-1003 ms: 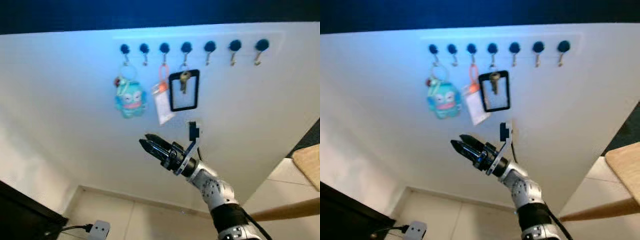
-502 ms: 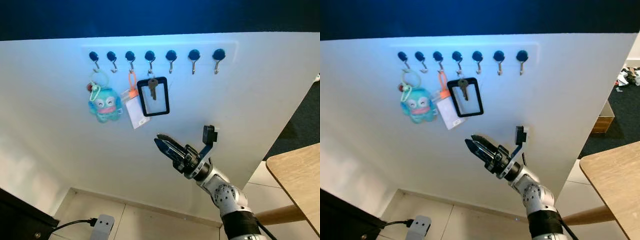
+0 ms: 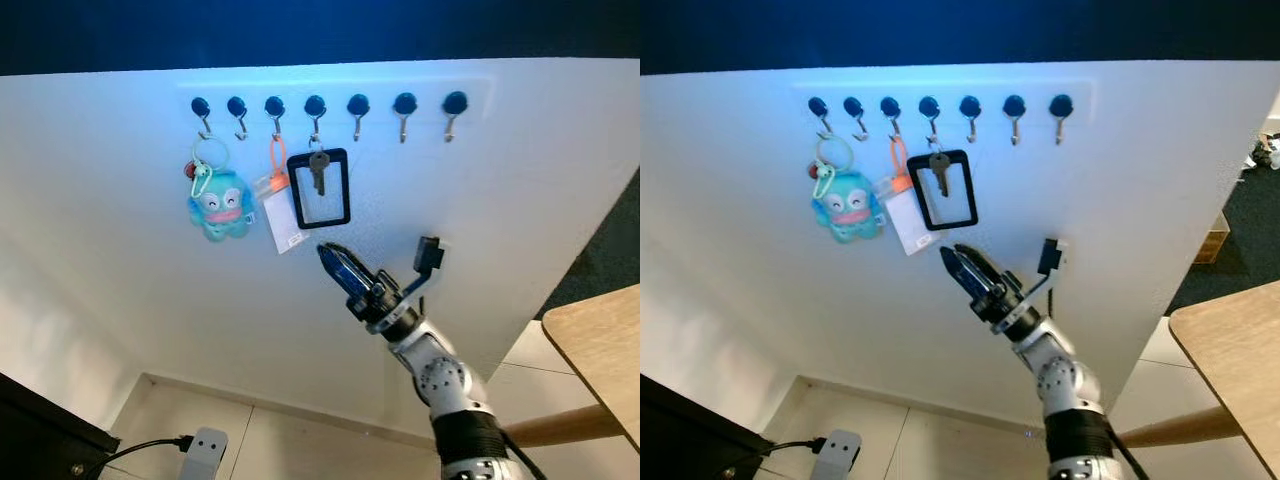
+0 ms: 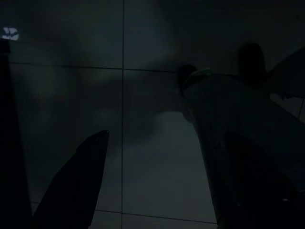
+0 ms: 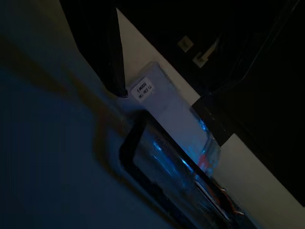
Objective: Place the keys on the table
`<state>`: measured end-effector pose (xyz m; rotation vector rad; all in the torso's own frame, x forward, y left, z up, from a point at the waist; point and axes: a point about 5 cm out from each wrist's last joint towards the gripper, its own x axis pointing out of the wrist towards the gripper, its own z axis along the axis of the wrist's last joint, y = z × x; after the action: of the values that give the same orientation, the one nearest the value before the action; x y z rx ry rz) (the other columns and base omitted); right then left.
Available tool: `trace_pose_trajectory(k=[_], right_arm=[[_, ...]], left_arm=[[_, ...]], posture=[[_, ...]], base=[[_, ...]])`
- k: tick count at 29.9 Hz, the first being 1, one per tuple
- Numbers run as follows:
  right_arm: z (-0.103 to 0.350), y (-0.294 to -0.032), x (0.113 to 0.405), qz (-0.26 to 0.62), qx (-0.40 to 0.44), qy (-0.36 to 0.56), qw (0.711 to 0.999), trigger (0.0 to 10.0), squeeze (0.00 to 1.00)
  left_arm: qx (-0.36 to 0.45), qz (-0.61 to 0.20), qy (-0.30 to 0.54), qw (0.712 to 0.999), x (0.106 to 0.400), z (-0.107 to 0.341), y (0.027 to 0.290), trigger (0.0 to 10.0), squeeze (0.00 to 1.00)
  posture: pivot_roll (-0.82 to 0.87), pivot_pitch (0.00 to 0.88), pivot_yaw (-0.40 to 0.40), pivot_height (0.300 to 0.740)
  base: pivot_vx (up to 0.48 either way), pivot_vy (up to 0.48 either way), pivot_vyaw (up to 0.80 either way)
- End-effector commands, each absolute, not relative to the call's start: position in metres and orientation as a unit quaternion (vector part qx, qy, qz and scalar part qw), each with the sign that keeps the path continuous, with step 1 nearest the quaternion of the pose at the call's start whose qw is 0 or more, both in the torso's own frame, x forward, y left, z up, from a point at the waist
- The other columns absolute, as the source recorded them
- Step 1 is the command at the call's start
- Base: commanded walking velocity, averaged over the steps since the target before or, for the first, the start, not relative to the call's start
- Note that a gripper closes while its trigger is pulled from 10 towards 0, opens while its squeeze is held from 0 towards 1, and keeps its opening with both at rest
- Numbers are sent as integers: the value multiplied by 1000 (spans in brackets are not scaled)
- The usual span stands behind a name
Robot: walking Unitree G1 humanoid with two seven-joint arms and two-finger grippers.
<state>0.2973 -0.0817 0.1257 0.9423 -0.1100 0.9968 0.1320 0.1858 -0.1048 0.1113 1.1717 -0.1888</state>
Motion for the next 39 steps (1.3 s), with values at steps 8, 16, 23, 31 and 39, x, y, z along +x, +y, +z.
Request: trace_pose_trajectory(k=[8, 16, 23, 31, 39], right_arm=[[143, -73, 306, 466, 435, -80, 767, 10000, 0], [148, -75, 309, 461, 439, -92, 766, 10000, 0], [150, -79, 310, 451, 439, -99, 771, 10000, 0], [145, -85, 308, 439, 438, -96, 779, 10000, 0], [139, -89, 308, 425, 436, -89, 788, 10000, 0]], left_arm=[[47, -86, 572, 814, 118, -109, 187, 10000, 0], [45, -85, 572, 815, 118, -109, 187, 10000, 0], [44, -85, 572, 815, 118, -109, 187, 10000, 0], [44, -86, 572, 814, 118, -109, 187, 10000, 0], [45, -86, 573, 814, 118, -109, 187, 10000, 0]], posture=[[-123, 55, 107, 740], [-123, 55, 107, 740], [-123, 55, 107, 740], [-124, 59, 109, 740], [-125, 59, 112, 740]], base=[[0, 0, 0], [0, 0, 0], [0, 0, 0], [0, 0, 0], [0, 0, 0]])
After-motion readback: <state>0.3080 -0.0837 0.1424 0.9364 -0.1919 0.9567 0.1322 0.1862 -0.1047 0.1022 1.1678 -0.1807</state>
